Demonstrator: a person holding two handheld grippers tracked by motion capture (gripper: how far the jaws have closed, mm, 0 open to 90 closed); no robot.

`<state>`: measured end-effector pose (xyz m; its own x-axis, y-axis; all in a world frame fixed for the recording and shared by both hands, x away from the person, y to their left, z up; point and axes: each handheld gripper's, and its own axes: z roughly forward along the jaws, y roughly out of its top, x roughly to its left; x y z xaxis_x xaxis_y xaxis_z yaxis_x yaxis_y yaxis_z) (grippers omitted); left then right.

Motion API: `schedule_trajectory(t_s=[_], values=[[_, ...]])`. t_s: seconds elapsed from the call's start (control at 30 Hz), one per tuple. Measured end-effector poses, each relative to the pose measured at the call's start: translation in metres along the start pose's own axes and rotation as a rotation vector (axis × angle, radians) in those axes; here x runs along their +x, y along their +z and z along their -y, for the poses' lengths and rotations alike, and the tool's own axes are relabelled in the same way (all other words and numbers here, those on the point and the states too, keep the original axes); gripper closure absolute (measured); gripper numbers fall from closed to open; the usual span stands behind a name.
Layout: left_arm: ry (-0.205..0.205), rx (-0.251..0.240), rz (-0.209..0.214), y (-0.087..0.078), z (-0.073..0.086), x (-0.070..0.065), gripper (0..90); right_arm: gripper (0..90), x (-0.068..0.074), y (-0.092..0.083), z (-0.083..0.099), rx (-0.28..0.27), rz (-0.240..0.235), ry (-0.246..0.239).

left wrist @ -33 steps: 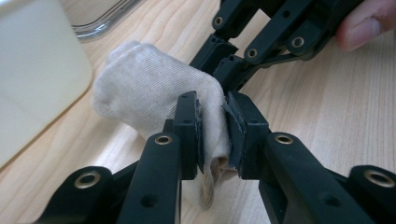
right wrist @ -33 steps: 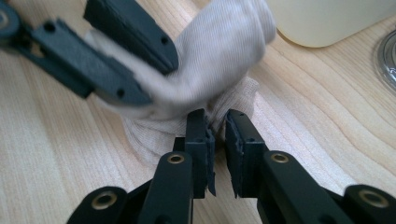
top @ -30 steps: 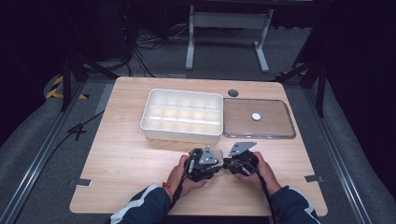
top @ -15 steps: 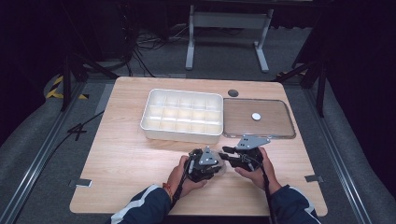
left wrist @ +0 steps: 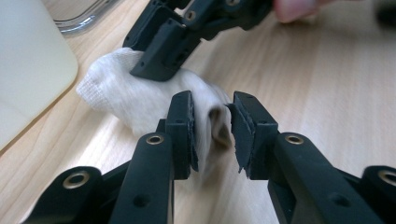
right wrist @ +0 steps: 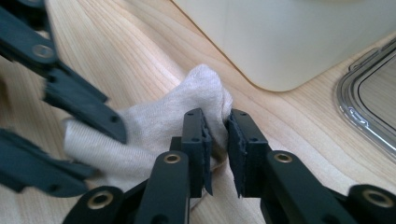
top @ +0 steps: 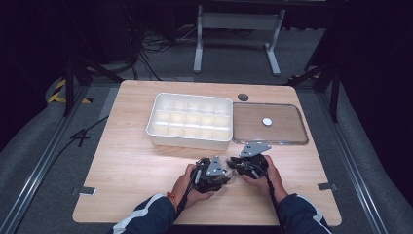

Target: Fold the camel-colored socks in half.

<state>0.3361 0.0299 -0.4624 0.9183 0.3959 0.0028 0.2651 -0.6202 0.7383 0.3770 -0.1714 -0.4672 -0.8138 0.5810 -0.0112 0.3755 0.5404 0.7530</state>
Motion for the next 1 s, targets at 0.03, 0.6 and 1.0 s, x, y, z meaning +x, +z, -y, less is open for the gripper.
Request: schedule_trajectory(t_s=[0.03,0.6,1.0], values=[[0.011,0.005,0.029,-0.005,0.001,0.001,69.3,79.1,0.000,0.000,0.000,0.002,-0.002,0.001],[-0.053,-0.092,0.061,-0.023,-0.001,0.023,77.1,80.7,0.003,0.000,0.001,-0.001,-0.014,-0.024],[0.068,-0.001,0.058,0.005,0.002,0.002,76.8,80.8,0.007,0.000,-0.001,0.012,0.003,-0.050]])
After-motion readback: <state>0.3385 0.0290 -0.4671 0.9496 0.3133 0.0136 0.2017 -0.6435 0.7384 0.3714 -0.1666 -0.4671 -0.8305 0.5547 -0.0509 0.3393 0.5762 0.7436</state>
